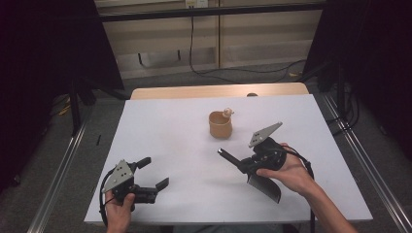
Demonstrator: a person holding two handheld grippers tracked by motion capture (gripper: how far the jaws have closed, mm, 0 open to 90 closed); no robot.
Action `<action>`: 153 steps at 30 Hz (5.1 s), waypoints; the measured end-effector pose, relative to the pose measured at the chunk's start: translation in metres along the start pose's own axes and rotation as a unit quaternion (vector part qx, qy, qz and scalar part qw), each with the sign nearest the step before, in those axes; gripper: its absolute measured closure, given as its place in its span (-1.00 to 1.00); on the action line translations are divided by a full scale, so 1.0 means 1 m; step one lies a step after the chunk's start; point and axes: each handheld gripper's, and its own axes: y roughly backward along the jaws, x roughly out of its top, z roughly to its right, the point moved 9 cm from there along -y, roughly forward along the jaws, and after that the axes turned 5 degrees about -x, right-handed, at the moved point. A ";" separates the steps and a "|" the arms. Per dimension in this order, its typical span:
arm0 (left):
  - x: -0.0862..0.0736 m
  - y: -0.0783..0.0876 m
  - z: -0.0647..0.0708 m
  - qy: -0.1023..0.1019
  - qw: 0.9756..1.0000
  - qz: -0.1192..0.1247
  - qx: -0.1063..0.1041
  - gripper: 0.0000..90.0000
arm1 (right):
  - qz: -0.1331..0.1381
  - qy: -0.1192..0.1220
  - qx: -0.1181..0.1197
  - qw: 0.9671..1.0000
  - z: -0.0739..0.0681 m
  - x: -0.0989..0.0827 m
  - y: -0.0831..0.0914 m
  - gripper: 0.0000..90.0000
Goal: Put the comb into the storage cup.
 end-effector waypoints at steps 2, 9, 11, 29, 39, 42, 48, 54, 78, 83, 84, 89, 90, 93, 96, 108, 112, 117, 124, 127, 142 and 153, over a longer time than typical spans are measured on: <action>0.002 -0.001 0.001 0.000 1.000 0.003 -0.008 -0.90 | -0.005 0.007 0.001 1.000 -0.001 0.001 -0.001 0.63; 0.002 -0.012 0.018 -0.029 0.997 -0.031 -0.068 -0.87 | -0.018 0.021 0.009 1.000 -0.007 0.006 -0.012 0.63; 0.000 -0.018 0.025 -0.042 0.994 -0.044 -0.089 -0.88 | -0.022 0.026 0.013 0.999 -0.009 0.007 -0.015 0.63; 0.003 -0.059 0.060 -0.085 0.973 -0.135 -0.169 -0.91 | -0.052 0.037 0.040 0.997 -0.013 0.002 -0.030 0.63; 0.012 -0.078 0.068 -0.121 0.960 -0.168 -0.187 -0.91 | -0.070 0.045 0.042 0.996 -0.017 0.001 -0.035 0.63; 0.011 -0.085 0.071 -0.134 0.954 -0.181 -0.197 -0.90 | -0.077 0.042 0.043 0.995 -0.017 0.000 -0.037 0.63; 0.009 -0.091 0.079 -0.165 0.944 -0.199 -0.205 -0.88 | -0.093 0.048 0.047 0.993 -0.019 -0.002 -0.038 0.63; 0.007 -0.095 0.081 -0.182 0.940 -0.210 -0.200 -0.86 | -0.106 0.052 0.049 0.992 -0.022 -0.005 -0.042 0.63; -0.001 -0.103 0.078 -0.238 0.907 -0.274 -0.212 -0.60 | -0.197 0.087 0.073 0.974 -0.022 -0.002 -0.047 0.63; -0.002 -0.101 0.078 -0.245 0.902 -0.283 -0.217 -0.49 | -0.200 0.092 0.079 0.972 -0.023 0.000 -0.047 0.63; -0.004 -0.102 0.078 -0.246 0.899 -0.287 -0.220 -0.45 | -0.201 0.092 0.080 0.972 -0.023 0.000 -0.047 0.63; -0.009 -0.104 0.078 -0.257 0.894 -0.299 -0.214 -0.34 | -0.211 0.091 0.078 0.970 -0.021 -0.001 -0.046 0.63; -0.008 -0.104 0.078 -0.257 0.894 -0.298 -0.213 -0.30 | -0.214 0.093 0.078 0.969 -0.021 -0.001 -0.046 0.63; -0.006 -0.106 0.076 -0.256 0.897 -0.295 -0.209 -0.21 | -0.218 0.096 0.084 0.968 -0.024 -0.001 -0.048 0.63; -0.007 -0.108 0.073 -0.258 0.896 -0.297 -0.206 -0.16 | -0.225 0.094 0.090 0.966 -0.026 -0.001 -0.049 0.63; -0.012 -0.112 0.074 -0.290 0.878 -0.322 -0.205 0.18 | -0.224 0.100 0.098 0.964 -0.028 0.001 -0.051 0.63; -0.012 -0.115 0.073 -0.298 0.875 -0.329 -0.194 0.17 | -0.227 0.099 0.099 0.964 -0.029 0.000 -0.052 0.63; -0.013 -0.116 0.075 -0.303 0.870 -0.336 -0.195 0.29 | -0.225 0.101 0.104 0.964 -0.031 0.000 -0.053 0.63; -0.013 -0.118 0.077 -0.305 0.872 -0.330 -0.194 0.41 | -0.227 0.098 0.103 0.963 -0.032 0.001 -0.056 0.63; -0.012 -0.118 0.076 -0.308 0.872 -0.328 -0.191 0.46 | -0.225 0.101 0.106 0.963 -0.032 0.001 -0.056 0.63; -0.014 -0.124 0.079 -0.323 0.870 -0.323 -0.182 0.49 | -0.222 0.098 0.102 0.965 -0.030 0.000 -0.058 0.63; -0.010 -0.122 0.081 -0.342 0.862 -0.328 -0.182 0.50 | -0.220 0.098 0.110 0.964 -0.031 0.002 -0.058 0.63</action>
